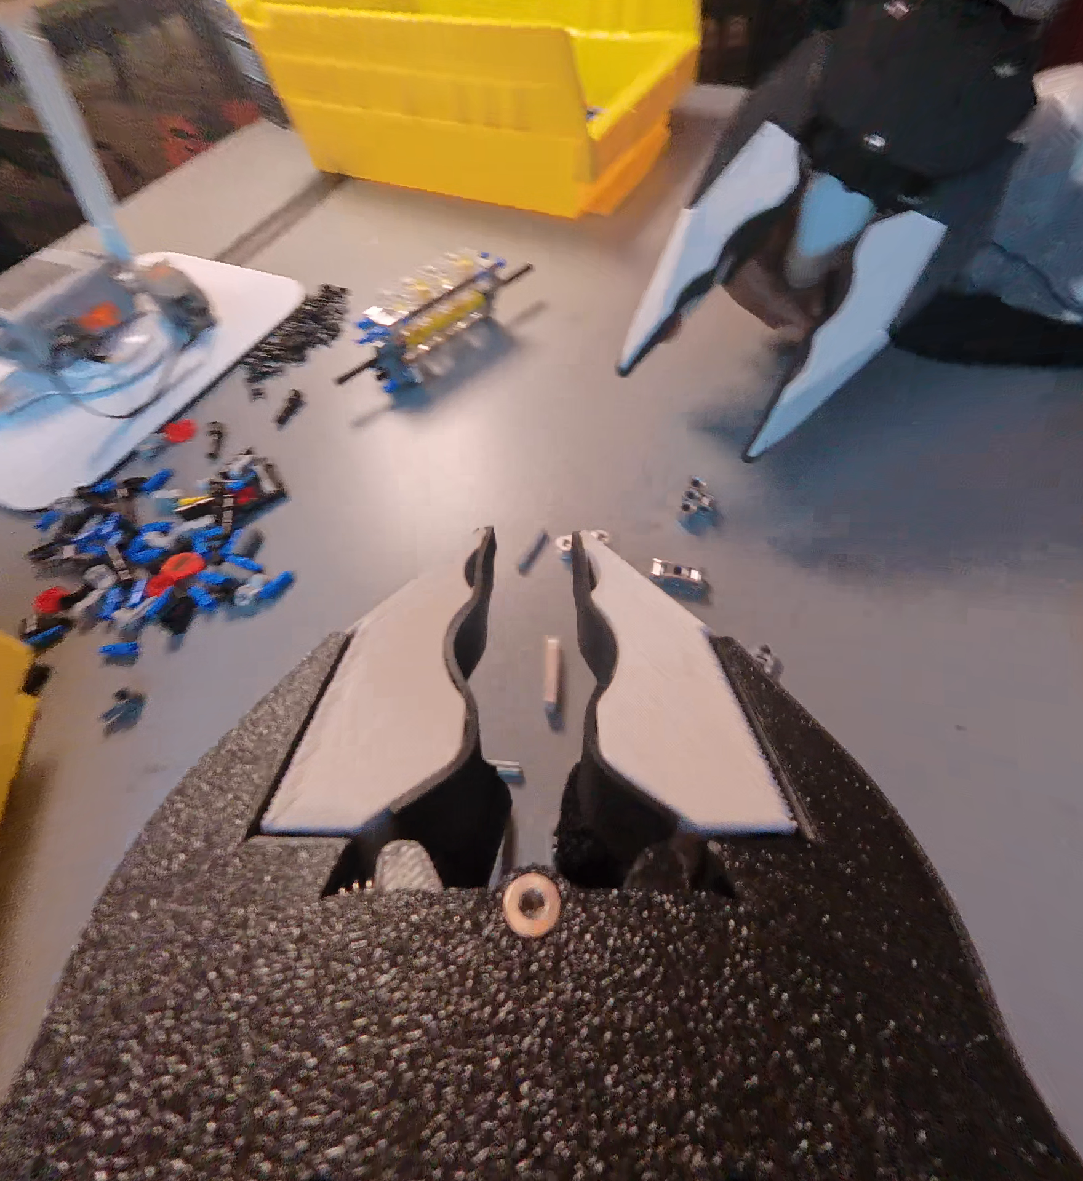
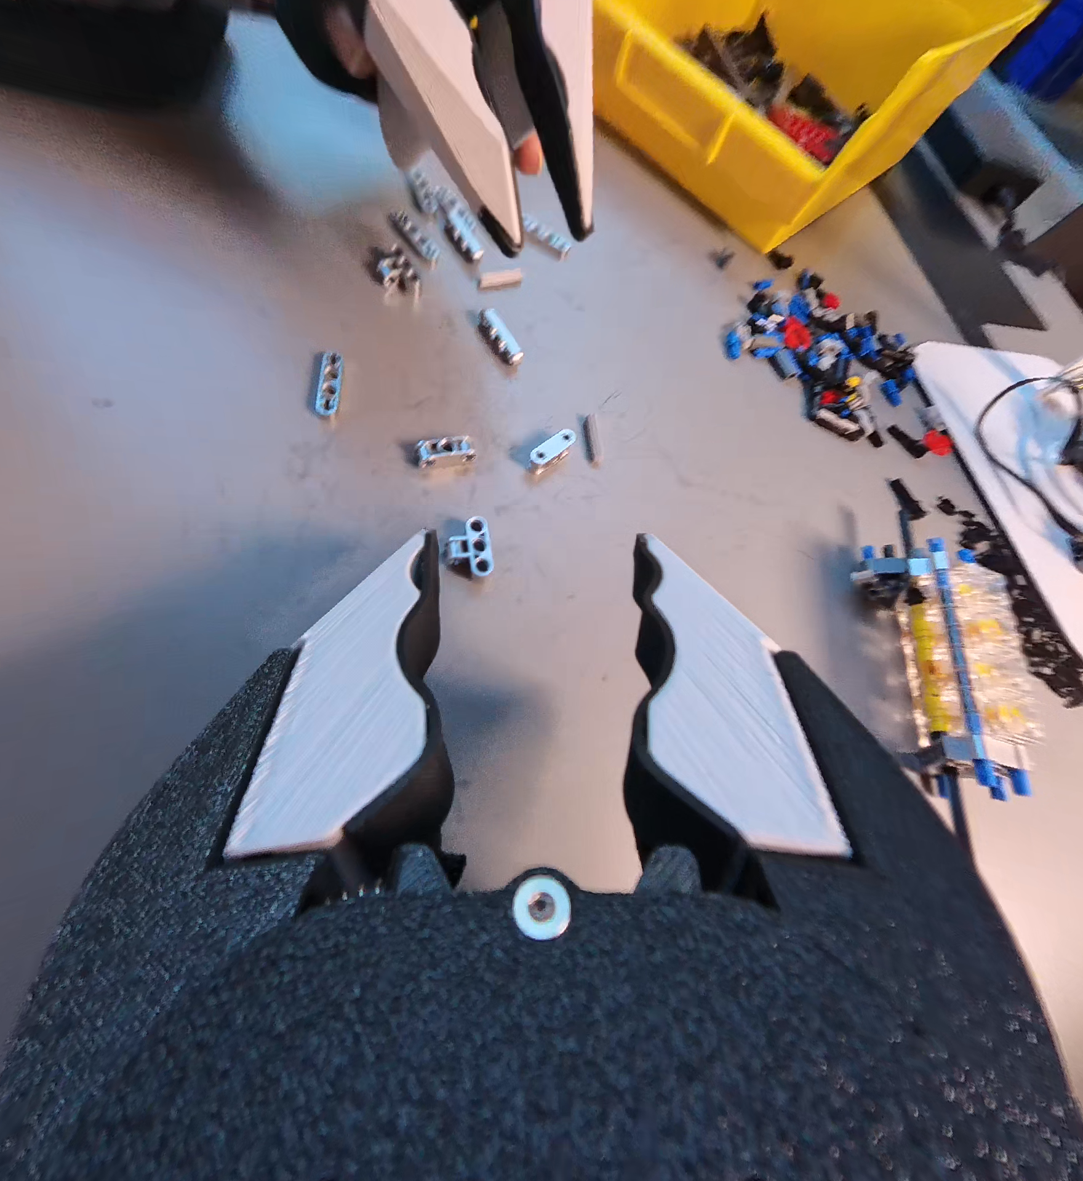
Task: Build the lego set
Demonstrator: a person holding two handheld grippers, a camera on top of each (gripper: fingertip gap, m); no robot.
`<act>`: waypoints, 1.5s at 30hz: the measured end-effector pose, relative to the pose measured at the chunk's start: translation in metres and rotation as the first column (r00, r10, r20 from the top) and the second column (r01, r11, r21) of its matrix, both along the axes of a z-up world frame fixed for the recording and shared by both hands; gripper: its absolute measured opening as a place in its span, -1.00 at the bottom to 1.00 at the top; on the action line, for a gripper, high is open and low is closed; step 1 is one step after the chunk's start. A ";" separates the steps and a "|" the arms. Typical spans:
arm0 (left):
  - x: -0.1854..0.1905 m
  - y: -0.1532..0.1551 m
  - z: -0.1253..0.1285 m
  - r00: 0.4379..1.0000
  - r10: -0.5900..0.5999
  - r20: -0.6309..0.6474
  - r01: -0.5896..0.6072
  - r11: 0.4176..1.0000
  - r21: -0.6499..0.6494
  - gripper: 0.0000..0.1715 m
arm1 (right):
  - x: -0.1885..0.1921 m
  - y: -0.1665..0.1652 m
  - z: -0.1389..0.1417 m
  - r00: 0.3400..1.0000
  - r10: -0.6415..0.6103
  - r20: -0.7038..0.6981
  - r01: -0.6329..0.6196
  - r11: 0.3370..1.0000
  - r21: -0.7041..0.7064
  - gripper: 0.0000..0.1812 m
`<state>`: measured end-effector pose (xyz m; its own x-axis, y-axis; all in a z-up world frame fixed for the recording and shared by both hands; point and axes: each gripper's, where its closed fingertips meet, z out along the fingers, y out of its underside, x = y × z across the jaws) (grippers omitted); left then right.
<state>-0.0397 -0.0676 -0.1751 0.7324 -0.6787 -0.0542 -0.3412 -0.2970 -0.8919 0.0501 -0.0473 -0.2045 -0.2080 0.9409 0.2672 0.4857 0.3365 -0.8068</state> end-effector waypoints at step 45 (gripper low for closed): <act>-0.079 0.037 0.038 0.883 0.376 0.282 -0.435 0.881 0.185 -0.47 | 0.016 0.091 0.080 0.789 -0.398 -0.468 0.393 0.913 -0.114 -0.17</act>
